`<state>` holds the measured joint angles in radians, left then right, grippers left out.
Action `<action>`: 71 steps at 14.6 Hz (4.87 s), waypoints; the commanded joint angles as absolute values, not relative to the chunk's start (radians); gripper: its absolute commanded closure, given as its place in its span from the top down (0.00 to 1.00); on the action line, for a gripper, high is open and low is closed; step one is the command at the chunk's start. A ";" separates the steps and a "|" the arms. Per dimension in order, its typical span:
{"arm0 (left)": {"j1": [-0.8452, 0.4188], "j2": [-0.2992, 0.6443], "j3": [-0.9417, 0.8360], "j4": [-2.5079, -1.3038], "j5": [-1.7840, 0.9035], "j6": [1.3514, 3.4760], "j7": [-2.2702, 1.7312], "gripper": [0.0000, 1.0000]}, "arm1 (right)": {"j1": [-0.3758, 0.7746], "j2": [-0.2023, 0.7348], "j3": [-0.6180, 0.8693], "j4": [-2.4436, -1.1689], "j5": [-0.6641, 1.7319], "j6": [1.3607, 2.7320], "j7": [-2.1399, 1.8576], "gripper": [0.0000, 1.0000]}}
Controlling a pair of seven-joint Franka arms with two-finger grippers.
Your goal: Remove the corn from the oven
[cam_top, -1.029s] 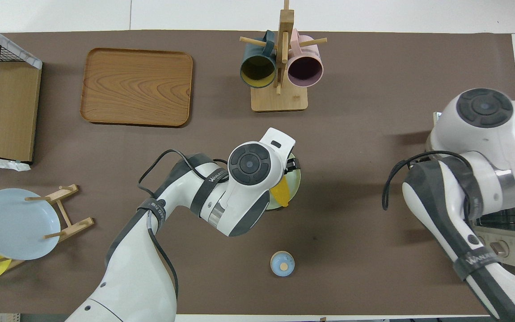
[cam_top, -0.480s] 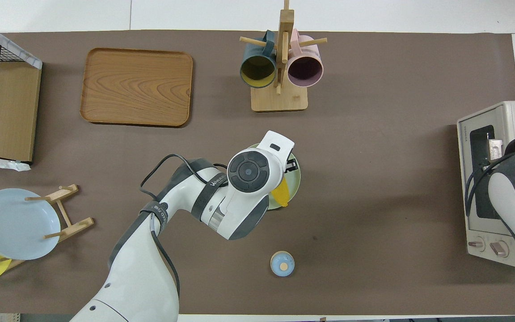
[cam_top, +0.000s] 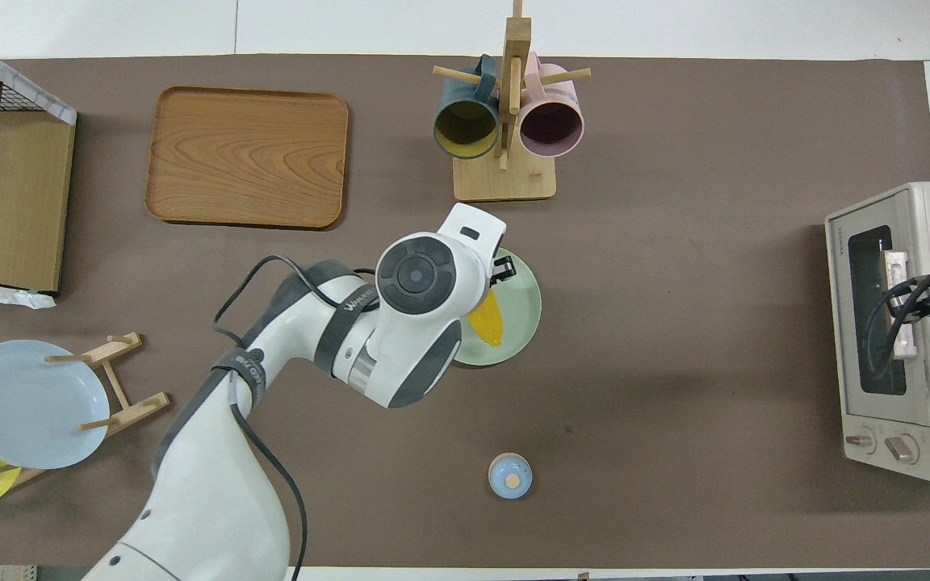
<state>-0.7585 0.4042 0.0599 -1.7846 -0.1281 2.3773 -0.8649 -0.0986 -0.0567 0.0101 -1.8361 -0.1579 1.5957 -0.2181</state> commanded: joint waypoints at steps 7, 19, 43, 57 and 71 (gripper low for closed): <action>-0.398 0.330 0.057 -1.646 -0.130 2.117 -0.442 0.00 | -0.026 -0.043 0.028 -1.641 -0.018 1.453 -0.213 0.38; -0.189 0.696 0.058 -1.270 -0.130 2.135 -0.117 0.00 | -0.012 -0.017 0.026 -1.563 0.025 1.401 -0.127 1.00; -0.179 0.465 0.136 -1.342 -0.132 1.903 -0.075 1.00 | 0.011 0.005 0.017 -1.559 -0.008 1.434 -0.055 1.00; -0.176 -0.041 0.146 -1.546 -0.061 1.436 -0.092 1.00 | 0.011 0.005 0.017 -1.559 0.025 1.439 -0.051 1.00; -0.077 -0.044 -0.002 -1.606 0.005 1.511 -0.080 1.00 | 0.012 0.003 0.017 -1.557 0.020 1.440 -0.051 1.00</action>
